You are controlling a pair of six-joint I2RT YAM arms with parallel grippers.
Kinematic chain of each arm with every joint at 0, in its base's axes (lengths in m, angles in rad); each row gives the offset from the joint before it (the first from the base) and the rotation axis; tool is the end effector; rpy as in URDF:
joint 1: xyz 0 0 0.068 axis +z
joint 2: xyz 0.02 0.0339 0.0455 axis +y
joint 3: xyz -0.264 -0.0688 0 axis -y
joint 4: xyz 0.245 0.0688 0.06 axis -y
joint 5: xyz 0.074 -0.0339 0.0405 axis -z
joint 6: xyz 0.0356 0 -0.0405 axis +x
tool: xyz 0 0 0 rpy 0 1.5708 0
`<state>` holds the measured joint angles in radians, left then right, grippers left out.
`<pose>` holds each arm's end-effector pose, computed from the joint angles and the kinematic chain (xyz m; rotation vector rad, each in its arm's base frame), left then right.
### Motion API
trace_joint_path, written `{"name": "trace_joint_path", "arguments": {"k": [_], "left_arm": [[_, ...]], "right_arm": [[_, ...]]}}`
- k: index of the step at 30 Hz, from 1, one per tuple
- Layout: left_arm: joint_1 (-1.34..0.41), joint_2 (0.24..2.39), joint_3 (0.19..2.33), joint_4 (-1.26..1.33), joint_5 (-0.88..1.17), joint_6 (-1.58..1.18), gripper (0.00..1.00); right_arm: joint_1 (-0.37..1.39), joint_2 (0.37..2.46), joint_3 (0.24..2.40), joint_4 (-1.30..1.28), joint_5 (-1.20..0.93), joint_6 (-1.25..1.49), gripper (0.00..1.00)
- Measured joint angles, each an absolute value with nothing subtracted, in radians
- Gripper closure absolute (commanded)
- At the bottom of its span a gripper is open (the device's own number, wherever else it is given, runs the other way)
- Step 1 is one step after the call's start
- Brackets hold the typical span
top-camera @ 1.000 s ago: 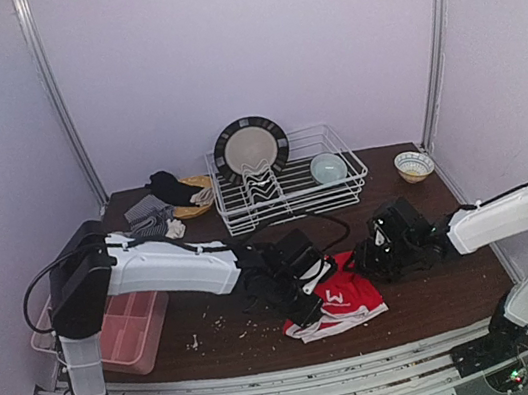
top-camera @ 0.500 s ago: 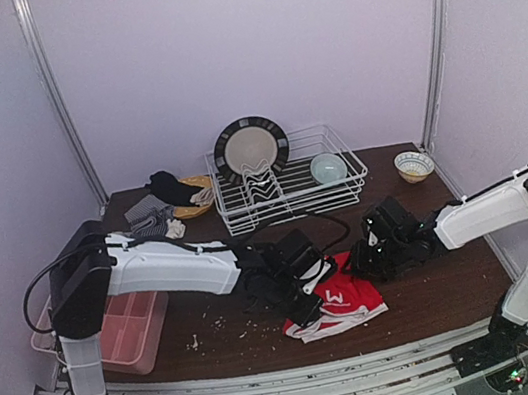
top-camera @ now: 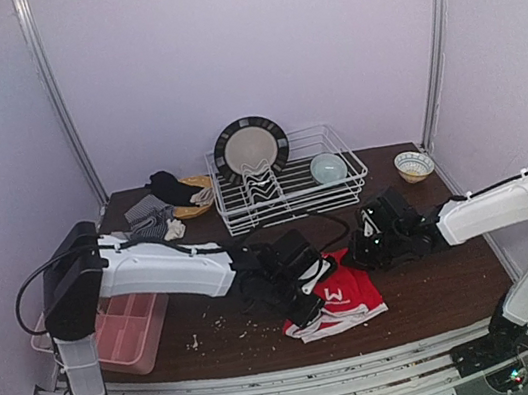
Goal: Roll the underwear
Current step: Smooth out the underwear at the center of the board.
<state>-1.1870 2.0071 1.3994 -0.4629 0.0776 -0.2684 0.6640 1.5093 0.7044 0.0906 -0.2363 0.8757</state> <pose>0.1545 -0.3900 0.1661 1.2511 2.4677 -0.5503 0.2303 0.1908 0.1709 0.1292 2.4968 1.0060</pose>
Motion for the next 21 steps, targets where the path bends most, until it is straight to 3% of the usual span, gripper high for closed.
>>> {"name": "trace_joint_path", "arguments": {"k": [10, 20, 21], "left_arm": [[-1.206, 1.974, 1.412, -0.455, 0.071, -0.268, 1.00], [-1.225, 1.976, 1.452, -0.442, 0.090, -0.269, 1.00], [-1.225, 1.977, 1.452, -0.442, 0.091, -0.269, 1.00]], "right_arm": [[0.662, 1.511, 0.842, -0.030, -0.173, 0.750, 1.00], [0.621, 1.528, 0.846, -0.154, -0.084, 0.679, 1.00], [0.616, 1.534, 0.846, -0.159, -0.081, 0.673, 0.92]]}}
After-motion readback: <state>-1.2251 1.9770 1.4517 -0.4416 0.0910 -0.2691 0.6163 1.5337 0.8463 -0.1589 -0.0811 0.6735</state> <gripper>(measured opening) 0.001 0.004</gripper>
